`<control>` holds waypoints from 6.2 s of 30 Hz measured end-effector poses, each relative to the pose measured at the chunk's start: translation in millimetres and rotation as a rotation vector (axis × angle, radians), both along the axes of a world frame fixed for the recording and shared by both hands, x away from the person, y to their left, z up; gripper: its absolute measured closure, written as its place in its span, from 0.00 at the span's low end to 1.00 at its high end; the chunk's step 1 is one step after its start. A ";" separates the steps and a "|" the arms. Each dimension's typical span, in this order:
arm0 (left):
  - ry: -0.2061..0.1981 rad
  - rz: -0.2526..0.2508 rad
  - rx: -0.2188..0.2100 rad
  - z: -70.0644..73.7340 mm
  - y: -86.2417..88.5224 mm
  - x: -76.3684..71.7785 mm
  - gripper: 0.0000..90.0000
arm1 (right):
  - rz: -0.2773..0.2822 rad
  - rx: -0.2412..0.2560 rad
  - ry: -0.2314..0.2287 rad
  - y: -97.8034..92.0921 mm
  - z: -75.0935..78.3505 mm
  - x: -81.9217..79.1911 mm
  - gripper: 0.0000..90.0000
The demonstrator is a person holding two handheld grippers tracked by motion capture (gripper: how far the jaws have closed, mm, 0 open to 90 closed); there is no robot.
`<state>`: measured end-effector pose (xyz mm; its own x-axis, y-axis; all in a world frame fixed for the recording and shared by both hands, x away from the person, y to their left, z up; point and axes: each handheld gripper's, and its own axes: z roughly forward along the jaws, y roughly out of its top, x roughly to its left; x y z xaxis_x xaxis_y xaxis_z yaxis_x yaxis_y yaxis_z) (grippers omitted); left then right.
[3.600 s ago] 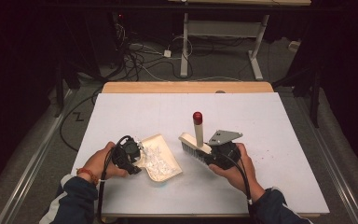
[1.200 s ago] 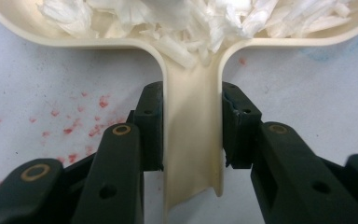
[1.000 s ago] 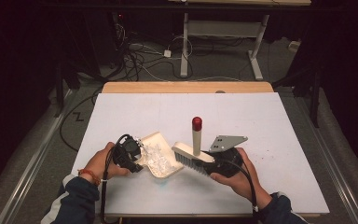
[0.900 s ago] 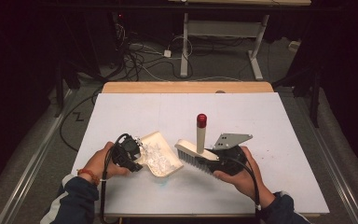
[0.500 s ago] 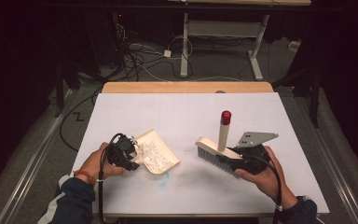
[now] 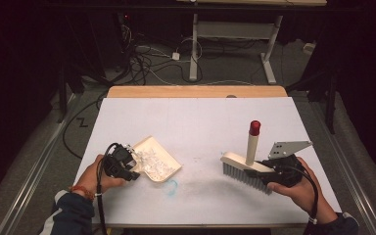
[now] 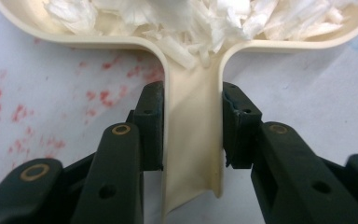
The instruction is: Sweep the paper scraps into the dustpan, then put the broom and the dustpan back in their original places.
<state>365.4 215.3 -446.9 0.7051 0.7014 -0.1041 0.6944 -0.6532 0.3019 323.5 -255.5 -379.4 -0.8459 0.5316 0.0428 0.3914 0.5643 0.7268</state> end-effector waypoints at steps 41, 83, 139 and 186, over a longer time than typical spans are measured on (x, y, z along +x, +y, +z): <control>-0.217 0.485 -0.198 -19.2 -6.1 -27.3 0.52 | 0.056 -0.037 0.193 -28.7 -22.2 39.1 0.75; -0.597 0.180 -0.152 -4.6 -10.1 -69.7 0.20 | -0.191 0.035 0.204 -36.2 -28.8 116.8 0.70; -0.656 0.098 -0.138 -10.2 -13.5 -79.7 0.19 | -0.355 0.080 -0.442 5.4 1.3 47.0 0.19; -0.703 -0.037 -0.118 -13.5 -24.8 -88.9 0.19 | -0.319 -0.001 -0.432 -26.1 -49.4 -26.7 0.21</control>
